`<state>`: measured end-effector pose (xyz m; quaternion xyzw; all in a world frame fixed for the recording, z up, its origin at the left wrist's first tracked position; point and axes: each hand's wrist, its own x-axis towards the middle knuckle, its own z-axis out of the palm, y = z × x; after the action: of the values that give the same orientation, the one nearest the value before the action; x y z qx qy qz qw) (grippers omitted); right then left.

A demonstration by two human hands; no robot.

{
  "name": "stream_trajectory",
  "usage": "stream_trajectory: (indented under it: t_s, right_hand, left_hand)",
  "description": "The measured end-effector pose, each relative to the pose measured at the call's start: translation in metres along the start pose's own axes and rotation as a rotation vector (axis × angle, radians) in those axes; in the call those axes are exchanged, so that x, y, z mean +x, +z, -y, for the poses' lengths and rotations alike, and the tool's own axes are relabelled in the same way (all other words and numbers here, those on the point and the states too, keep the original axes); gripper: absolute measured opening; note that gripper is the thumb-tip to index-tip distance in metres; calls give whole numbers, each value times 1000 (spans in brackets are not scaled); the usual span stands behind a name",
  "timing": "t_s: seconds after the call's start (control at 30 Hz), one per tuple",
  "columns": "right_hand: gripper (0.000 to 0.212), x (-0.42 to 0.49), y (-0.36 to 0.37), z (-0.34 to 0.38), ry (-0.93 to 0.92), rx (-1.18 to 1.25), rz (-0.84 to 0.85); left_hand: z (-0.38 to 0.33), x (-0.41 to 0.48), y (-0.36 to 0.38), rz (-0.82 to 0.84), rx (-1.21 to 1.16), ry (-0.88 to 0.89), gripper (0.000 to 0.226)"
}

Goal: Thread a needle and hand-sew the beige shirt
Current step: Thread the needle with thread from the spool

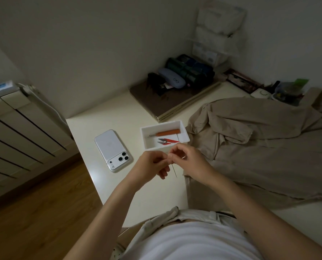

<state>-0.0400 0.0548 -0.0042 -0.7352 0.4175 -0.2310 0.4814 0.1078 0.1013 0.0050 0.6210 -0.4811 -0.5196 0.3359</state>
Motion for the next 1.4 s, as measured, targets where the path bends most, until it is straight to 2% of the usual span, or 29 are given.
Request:
stream_trajectory:
  t_s: [0.1, 0.17, 0.33, 0.5, 0.87, 1.13, 1.4]
  right_hand:
    - [11, 1, -2, 0, -10, 5, -167]
    - [12, -2, -5, 0, -16, 11, -215]
    - [8, -5, -1, -3, 25, -68, -59]
    - [4, -4, -3, -4, 30, -66, -94]
    - [4, -9, -23, -12, 46, -162, -132]
    - [3, -13, -21, -1, -15, -12, -219]
    - [5, -18, -8, 10, -89, 76, -172]
  left_hand:
    - [-1, 1, -1, -52, -90, -29, 18]
    - [-1, 1, -1, -109, -122, -33, 18]
    - [-7, 1, -2, -154, -126, -3, 17]
    - [-8, 2, -1, -176, -88, 5, 17]
    - [-10, -2, -30, -341, -3, 42, 18]
    - [-23, -7, -12, -299, -68, 22, 11]
    - [-34, -16, 1, -208, -220, 69, 11]
